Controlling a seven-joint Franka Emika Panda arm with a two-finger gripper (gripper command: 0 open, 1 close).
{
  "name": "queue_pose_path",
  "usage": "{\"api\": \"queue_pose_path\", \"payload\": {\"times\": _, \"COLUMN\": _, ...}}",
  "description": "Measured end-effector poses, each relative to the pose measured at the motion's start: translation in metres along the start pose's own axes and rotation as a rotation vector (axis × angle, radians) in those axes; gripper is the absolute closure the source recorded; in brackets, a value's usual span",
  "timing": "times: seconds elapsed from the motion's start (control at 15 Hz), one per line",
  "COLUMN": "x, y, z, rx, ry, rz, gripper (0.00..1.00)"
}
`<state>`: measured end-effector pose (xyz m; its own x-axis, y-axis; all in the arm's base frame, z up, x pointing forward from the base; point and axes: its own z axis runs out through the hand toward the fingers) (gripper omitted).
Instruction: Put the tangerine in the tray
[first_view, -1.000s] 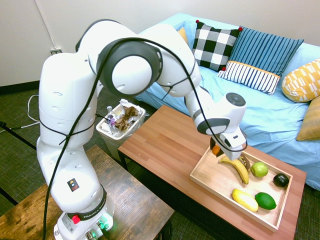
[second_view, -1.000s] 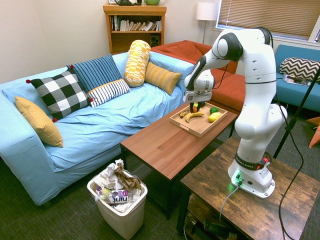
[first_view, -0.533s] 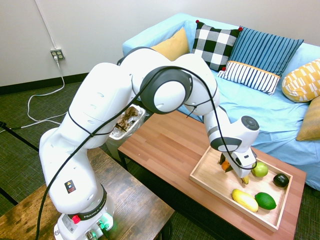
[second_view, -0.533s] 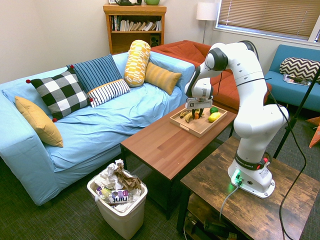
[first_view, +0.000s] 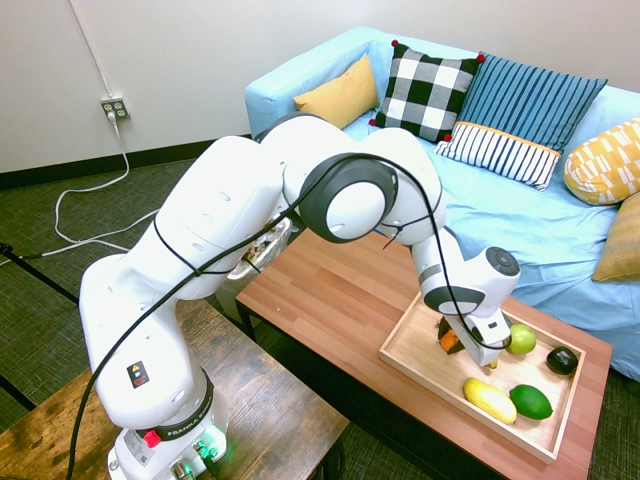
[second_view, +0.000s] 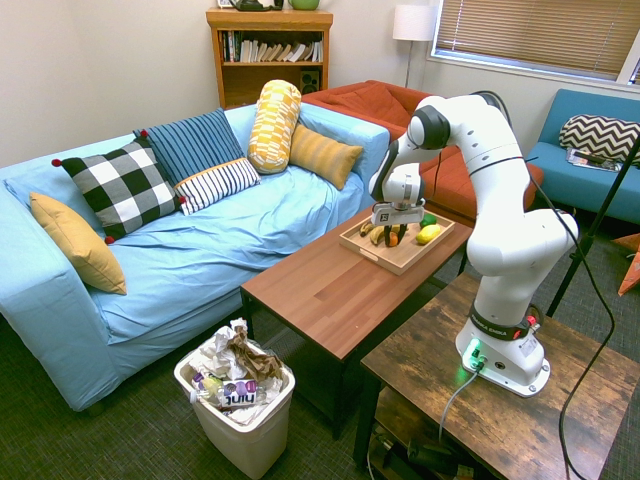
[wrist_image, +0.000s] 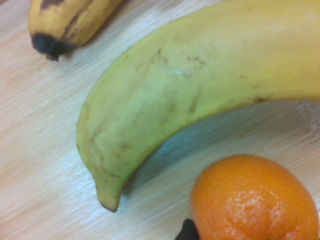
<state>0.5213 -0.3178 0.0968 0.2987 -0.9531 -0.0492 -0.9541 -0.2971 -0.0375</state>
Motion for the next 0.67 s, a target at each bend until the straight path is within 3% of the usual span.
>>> {"api": "queue_pose_path", "payload": {"times": 0.33, "x": 0.001, "y": -0.003, "z": -0.007, "rx": 0.010, "ry": 0.006, "rz": -0.018, "gripper": 0.00}}
{"api": "queue_pose_path", "payload": {"times": 0.67, "x": -0.005, "y": 0.005, "z": -0.052, "rx": 0.040, "ry": 0.024, "rz": -0.018, "gripper": 0.00}}
